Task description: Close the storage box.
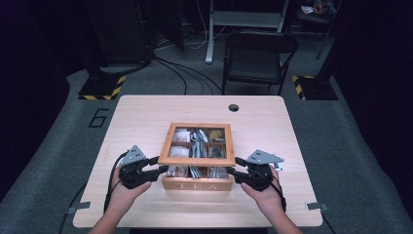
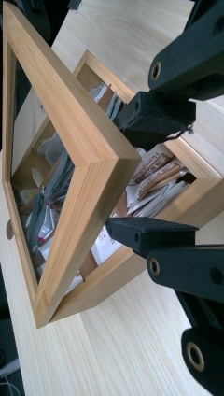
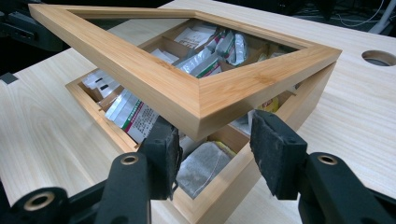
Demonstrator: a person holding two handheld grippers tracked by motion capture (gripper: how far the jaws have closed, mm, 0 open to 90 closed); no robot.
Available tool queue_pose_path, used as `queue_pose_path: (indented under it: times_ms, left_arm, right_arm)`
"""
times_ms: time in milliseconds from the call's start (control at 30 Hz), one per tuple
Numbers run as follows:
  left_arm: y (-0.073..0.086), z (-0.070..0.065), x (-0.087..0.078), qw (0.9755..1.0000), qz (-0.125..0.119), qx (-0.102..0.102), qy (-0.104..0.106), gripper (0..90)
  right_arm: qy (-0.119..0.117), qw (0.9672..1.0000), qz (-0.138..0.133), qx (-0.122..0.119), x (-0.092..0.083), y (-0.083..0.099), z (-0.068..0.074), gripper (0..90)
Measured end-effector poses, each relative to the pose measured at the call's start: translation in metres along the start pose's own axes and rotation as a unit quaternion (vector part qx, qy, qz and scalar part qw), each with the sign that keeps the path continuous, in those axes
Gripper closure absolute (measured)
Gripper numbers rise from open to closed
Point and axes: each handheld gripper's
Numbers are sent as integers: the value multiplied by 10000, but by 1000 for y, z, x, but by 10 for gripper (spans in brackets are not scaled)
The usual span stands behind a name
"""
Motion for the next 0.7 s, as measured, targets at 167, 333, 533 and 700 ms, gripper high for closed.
queue_pose_path:
  times_ms: [167, 333, 533, 700]
  left_arm:
    - [5, -3, -3, 10000, 7, -4, 35, 537]
    - [8, -4, -2, 10000, 10, -1, 53, 540]
    - [13, -6, -1, 10000, 18, 34, 88, 540]
    - [17, -8, -1, 9999, 53, 52, 95, 539]
  right_arm:
    - [-34, 10000, 69, -10, 2, 3, 0, 519]
    - [-7, 9999, 132, -20, 5, 6, 2, 518]
    - [24, 9998, 154, -153, 5, 11, 2, 518]
    - [66, 9995, 185, -237, 6, 15, 3, 518]
Point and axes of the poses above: each handheld gripper's, and its own axes: x roughly forward along the jaws, y roughly out of its underside, z roughly to its left, and after that the axes turned 13 degrees about x, right-handed
